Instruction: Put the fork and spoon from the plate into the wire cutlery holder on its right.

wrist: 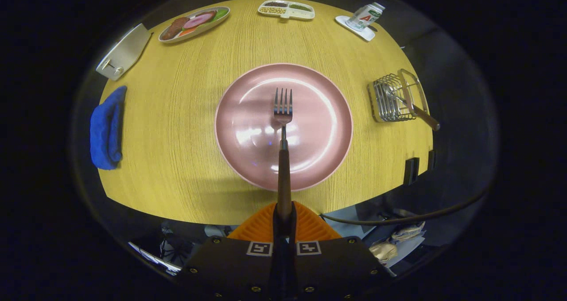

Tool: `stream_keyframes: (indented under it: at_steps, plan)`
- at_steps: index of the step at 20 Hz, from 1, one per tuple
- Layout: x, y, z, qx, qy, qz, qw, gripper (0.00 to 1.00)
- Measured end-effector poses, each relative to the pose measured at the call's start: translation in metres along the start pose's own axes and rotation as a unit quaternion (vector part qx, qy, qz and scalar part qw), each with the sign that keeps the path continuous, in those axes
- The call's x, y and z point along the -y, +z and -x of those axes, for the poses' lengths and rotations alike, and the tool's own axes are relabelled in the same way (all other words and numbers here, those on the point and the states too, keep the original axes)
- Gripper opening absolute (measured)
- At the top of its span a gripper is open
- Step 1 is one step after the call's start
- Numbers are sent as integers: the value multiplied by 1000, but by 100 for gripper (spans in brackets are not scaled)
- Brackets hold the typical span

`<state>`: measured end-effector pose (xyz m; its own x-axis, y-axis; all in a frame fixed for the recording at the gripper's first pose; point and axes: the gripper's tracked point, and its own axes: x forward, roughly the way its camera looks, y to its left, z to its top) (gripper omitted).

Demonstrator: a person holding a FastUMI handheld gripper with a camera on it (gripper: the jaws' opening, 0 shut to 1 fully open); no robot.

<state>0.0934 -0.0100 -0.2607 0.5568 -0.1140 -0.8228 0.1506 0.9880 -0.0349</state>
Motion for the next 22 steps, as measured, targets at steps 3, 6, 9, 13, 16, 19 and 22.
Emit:
stream_keyframes:
  at_steps: [3, 6, 9, 13, 16, 19, 22]
  plan:
    - [15, 9, 18, 11, -17, -3, 1000, 6]
    - [32, 22, 36, 27, -22, -24, 999, 5]
    - [60, 33, 49, 37, -41, -42, 998, 5]
    - [102, 46, 62, 41, -58, -75, 995, 5]
    - [136, 51, 70, 42, -69, -98, 992, 5]
    - [168, 54, 73, 41, -76, -119, 989, 5]
    - [193, 52, 71, 35, -78, -127, 988, 5]
